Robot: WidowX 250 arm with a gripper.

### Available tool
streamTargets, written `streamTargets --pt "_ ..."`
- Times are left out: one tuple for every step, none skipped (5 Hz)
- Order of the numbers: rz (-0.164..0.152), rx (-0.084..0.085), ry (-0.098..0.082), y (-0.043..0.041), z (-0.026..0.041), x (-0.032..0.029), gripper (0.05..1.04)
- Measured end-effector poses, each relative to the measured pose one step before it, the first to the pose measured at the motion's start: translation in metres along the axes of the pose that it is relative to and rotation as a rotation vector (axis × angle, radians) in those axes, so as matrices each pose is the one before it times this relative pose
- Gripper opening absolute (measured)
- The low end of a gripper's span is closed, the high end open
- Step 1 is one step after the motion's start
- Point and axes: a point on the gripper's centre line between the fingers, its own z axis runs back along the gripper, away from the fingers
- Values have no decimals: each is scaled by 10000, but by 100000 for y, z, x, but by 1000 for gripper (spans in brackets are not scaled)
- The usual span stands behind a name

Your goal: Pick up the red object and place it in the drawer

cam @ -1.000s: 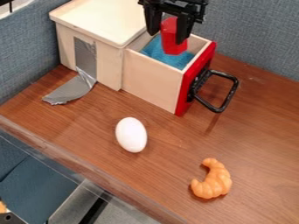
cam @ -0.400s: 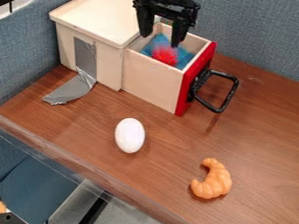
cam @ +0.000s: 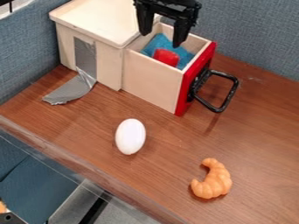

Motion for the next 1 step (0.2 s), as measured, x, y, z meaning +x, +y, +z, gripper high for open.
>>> streamTargets --pt "-142 243 -77 -75 978 -178 1000"
